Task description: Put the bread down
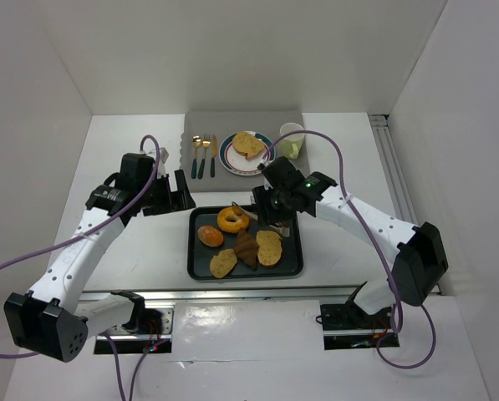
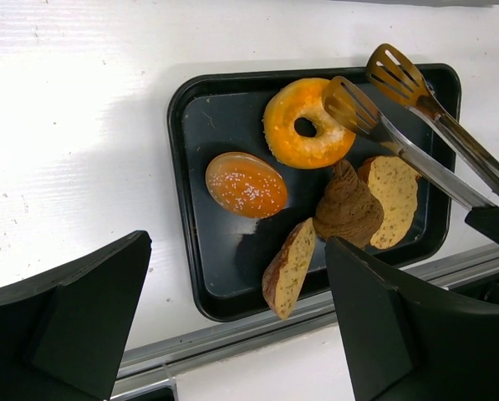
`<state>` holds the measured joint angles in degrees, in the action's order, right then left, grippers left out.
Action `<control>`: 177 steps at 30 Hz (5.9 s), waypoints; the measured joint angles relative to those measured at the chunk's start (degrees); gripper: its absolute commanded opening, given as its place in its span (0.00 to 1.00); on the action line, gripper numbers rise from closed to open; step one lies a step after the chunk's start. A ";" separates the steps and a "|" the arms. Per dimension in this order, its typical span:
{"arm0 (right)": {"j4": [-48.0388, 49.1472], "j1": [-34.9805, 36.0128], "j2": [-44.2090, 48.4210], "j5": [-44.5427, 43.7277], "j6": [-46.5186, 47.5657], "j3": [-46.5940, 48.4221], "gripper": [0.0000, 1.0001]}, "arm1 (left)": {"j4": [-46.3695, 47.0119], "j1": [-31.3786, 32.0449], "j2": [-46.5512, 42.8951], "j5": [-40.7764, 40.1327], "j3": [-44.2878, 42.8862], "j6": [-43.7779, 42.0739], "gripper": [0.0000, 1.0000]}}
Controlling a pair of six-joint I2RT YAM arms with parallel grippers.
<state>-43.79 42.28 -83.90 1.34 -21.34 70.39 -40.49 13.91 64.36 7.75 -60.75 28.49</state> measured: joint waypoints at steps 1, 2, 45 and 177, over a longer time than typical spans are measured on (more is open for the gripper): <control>-0.02 0.02 0.00 0.13 0.02 -0.26 0.57 | 0.00 0.00 0.00 0.00 0.00 0.00 0.99; -0.02 0.00 0.00 0.39 0.02 -0.44 0.57 | 0.00 0.00 0.00 0.00 0.00 0.00 0.99; -4.63 -6.54 1.03 7.30 7.80 8.55 0.19 | 0.04 0.00 0.00 0.04 -0.02 0.00 0.99; 11.78 -13.07 -21.64 -13.18 -3.10 17.79 0.55 | -0.24 -2.05 1.03 -4.09 -0.02 1.62 0.99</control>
<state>-32.01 29.21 -105.54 -11.84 -24.45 88.18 -40.73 11.86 65.39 3.66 -60.77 30.11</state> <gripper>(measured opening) 0.520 0.990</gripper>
